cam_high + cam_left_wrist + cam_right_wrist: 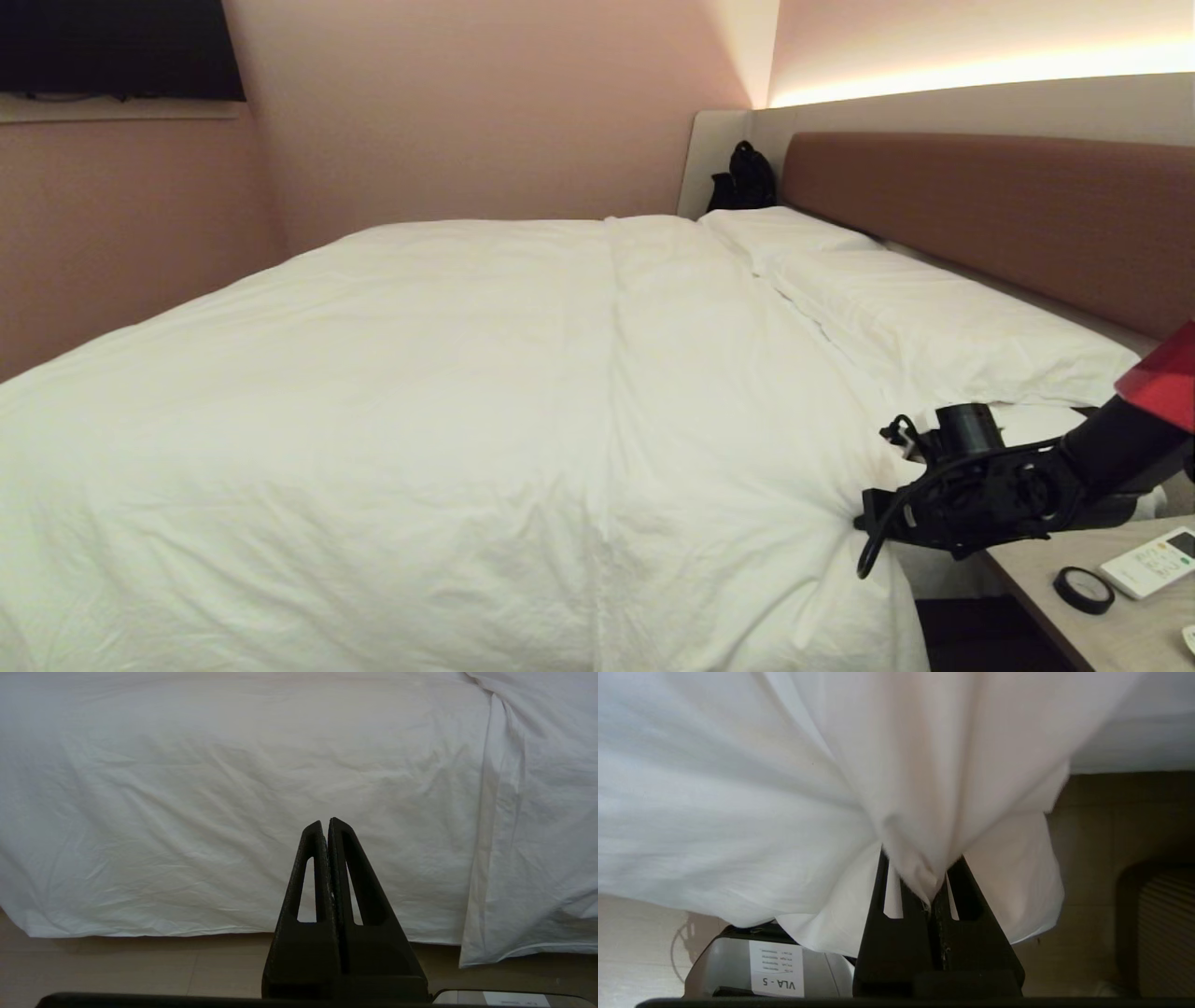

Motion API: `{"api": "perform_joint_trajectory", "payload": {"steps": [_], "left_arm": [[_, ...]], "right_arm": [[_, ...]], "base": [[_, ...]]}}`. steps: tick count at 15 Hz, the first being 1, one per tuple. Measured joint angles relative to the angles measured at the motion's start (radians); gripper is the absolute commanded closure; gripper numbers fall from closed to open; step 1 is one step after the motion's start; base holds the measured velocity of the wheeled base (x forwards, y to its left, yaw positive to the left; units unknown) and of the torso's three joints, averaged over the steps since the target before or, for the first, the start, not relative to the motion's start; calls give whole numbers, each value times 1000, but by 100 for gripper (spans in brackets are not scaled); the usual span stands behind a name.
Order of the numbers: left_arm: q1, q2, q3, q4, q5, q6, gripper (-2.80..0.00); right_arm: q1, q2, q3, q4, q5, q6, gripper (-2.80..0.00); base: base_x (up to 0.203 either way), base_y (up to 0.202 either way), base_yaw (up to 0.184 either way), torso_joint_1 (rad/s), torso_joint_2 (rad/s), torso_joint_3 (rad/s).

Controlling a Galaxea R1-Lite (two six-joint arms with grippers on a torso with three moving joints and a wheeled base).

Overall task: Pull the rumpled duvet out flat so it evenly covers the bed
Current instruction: Flatten the corners of the folded blanket

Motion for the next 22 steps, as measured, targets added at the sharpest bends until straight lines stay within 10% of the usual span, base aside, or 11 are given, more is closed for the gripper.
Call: {"api": "perform_joint_trajectory", "payload": {"steps": [22], "left_arm": [[0, 0, -1, 0, 0, 0, 0]], "right_arm": [[-110, -213, 74, 185, -82, -82, 0]], "base": [[0, 0, 0, 0, 0, 0]]}}
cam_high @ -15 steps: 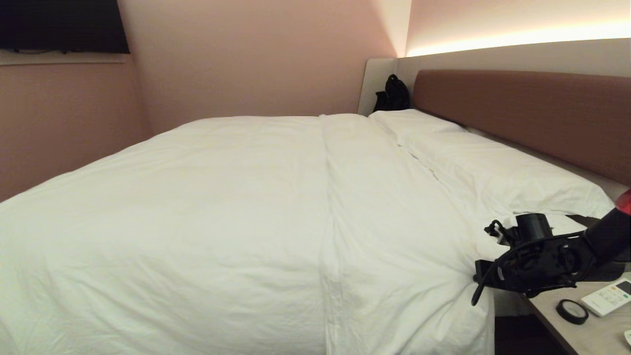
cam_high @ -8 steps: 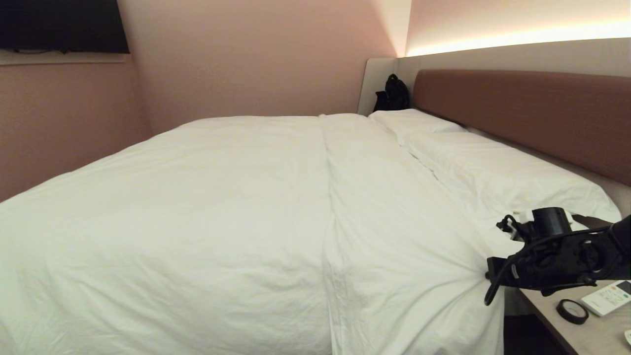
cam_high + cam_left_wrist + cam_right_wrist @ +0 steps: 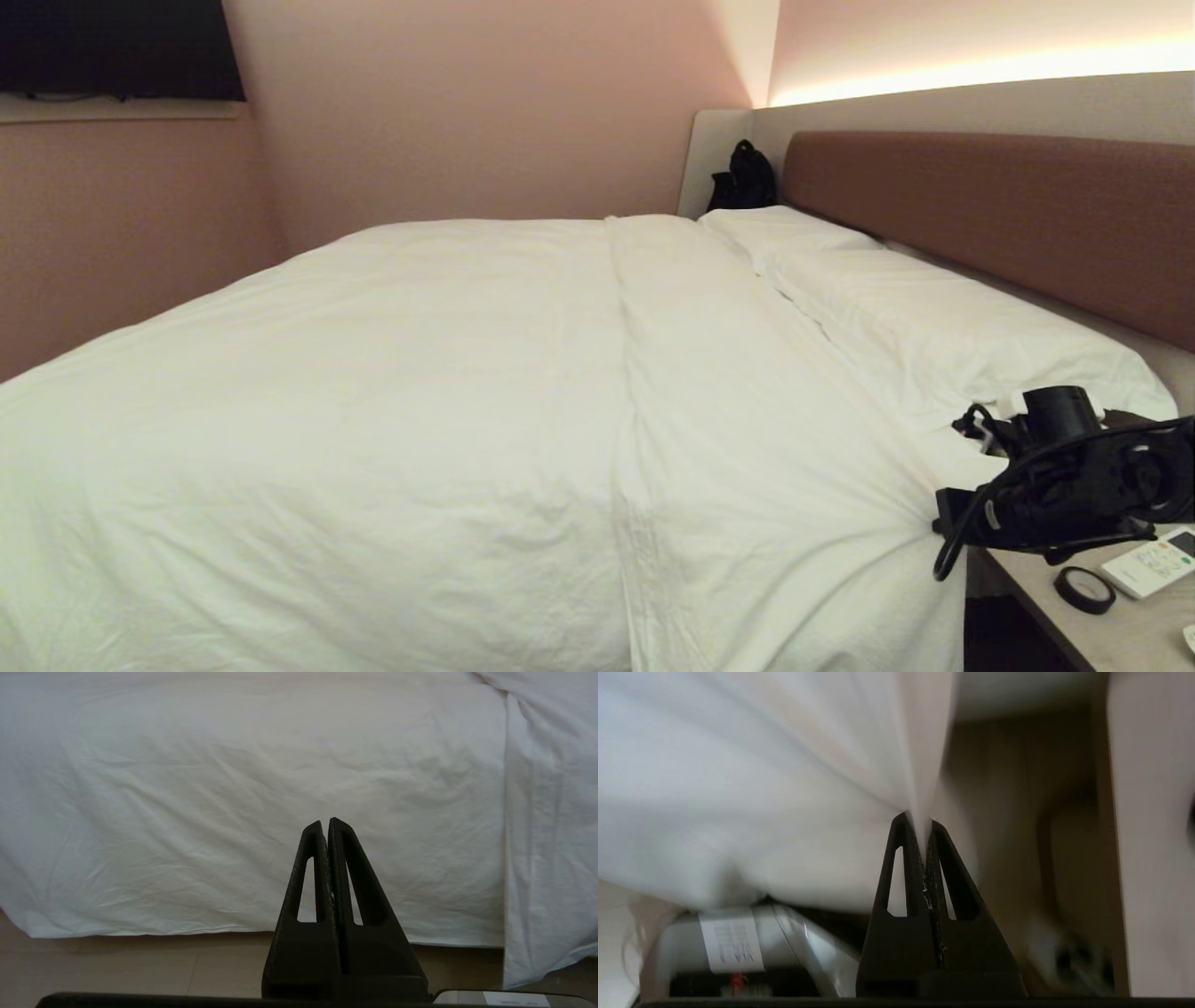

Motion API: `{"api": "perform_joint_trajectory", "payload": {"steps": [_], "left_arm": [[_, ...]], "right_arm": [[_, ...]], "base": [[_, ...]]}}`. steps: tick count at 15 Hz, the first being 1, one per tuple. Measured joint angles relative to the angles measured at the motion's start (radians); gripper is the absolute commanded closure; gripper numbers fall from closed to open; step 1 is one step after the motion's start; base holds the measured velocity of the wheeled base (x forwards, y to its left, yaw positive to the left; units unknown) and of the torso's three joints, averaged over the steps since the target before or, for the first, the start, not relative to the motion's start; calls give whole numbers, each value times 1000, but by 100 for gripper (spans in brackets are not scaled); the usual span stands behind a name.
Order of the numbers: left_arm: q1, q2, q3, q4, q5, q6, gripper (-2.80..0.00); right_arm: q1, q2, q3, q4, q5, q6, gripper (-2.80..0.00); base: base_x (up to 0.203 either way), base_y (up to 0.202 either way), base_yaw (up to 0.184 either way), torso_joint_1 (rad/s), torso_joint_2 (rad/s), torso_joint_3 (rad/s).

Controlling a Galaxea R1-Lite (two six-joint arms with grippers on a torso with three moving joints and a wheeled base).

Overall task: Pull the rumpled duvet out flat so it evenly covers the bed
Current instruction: Flatten the corners of the folded blanket

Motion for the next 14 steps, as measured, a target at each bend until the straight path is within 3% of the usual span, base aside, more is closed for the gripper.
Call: {"api": "perform_joint_trajectory", "payload": {"steps": [14], "left_arm": [[0, 0, 0, 0, 0, 0, 0]], "right_arm": [[-2, 76, 0, -10, -11, 1, 0]], "base": [[0, 0, 0, 0, 0, 0]]}}
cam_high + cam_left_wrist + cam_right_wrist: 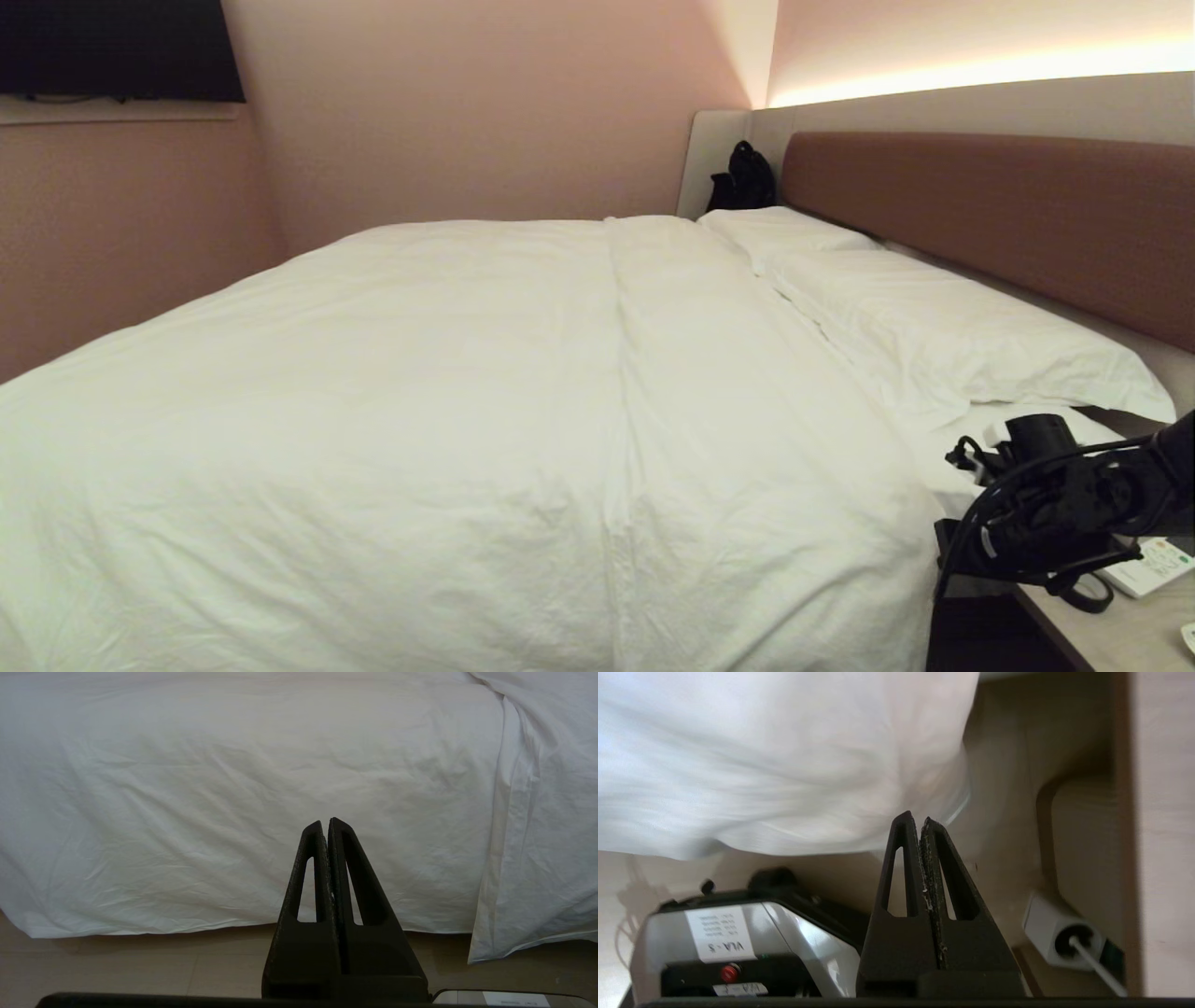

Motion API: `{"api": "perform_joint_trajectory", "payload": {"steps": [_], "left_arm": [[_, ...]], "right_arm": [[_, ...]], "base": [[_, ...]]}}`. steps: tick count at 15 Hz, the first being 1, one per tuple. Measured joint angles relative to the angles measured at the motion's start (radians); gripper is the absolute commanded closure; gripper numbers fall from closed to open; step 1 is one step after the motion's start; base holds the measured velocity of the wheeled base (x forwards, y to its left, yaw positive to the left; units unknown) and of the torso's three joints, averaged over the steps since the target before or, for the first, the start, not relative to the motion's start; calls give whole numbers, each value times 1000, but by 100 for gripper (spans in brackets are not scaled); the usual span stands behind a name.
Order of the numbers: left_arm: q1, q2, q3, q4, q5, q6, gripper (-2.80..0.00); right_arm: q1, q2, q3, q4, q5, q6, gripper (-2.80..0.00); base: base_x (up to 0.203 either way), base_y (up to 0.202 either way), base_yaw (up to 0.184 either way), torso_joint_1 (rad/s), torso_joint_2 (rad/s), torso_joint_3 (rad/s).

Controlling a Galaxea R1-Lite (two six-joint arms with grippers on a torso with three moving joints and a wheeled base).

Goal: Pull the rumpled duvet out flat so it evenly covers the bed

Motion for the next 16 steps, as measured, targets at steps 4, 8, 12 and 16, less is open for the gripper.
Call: {"api": "perform_joint_trajectory", "payload": {"steps": [4, 8, 12, 16], "left_arm": [[0, 0, 0, 0, 0, 0, 0], [0, 0, 0, 0, 0, 0, 0], [0, 0, 0, 0, 0, 0, 0], [0, 0, 0, 0, 0, 0, 0]], "right_arm": [[0, -148, 0, 21, 2, 4, 0], [2, -378, -19, 81, 3, 5, 0], [5, -631, -52, 177, 6, 2, 0], [6, -810, -72, 284, 10, -1, 0]], "base": [[0, 0, 0, 0, 0, 0], [0, 0, 0, 0, 0, 0], [0, 0, 0, 0, 0, 0], [0, 0, 0, 0, 0, 0]]}}
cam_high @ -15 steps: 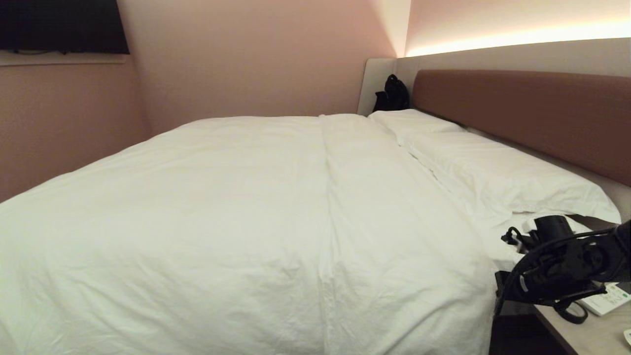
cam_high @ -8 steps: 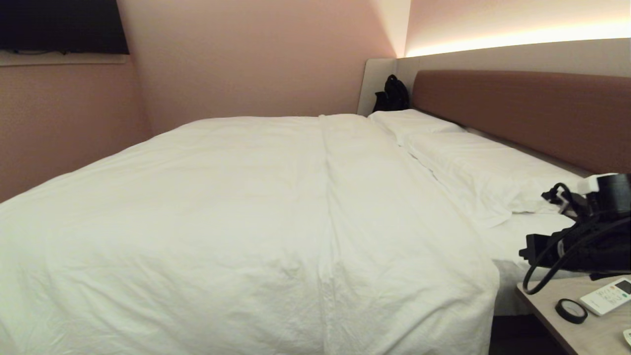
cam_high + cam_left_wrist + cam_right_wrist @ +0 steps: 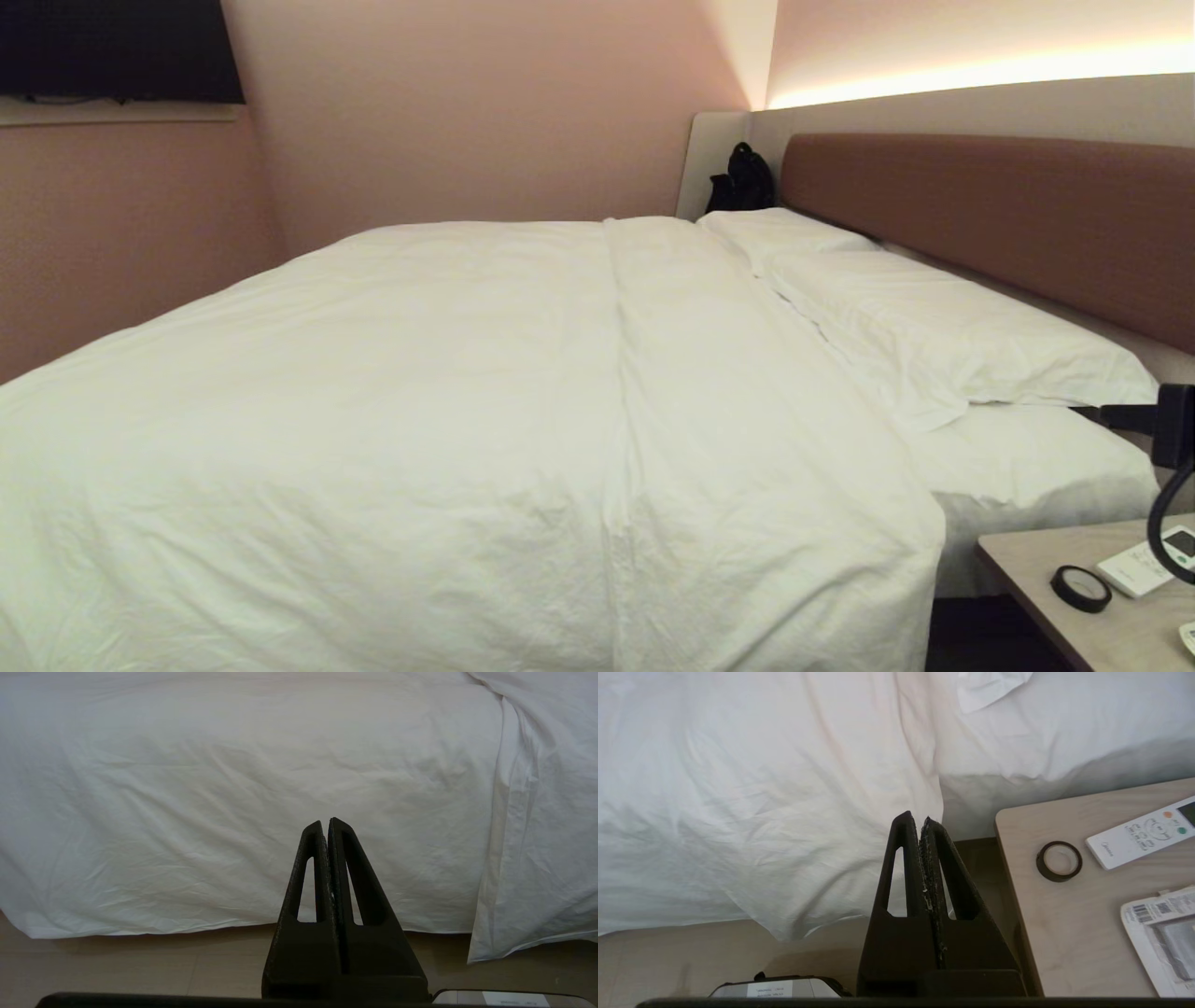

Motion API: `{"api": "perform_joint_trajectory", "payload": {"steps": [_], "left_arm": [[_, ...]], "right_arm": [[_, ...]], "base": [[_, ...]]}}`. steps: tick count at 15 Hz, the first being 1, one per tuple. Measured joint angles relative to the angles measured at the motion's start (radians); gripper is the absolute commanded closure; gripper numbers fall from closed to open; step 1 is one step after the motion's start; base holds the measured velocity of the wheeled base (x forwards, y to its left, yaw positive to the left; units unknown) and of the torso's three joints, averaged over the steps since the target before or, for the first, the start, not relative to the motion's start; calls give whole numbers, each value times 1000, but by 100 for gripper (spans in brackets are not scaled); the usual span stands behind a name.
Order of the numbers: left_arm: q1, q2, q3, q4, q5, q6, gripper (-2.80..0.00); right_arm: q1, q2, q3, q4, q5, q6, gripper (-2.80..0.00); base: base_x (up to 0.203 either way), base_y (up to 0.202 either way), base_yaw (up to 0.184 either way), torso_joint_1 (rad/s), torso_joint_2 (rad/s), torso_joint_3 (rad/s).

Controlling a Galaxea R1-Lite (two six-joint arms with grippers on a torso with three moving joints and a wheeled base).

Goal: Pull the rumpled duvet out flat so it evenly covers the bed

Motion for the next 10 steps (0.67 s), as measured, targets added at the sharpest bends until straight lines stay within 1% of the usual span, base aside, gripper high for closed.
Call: {"api": "perform_joint_trajectory", "payload": {"steps": [10], "left_arm": [[0, 0, 0, 0, 0, 0, 0]], "right_arm": [[5, -410, -1, 224, 9, -6, 0]], "base": [[0, 0, 0, 0, 0, 0]]}}
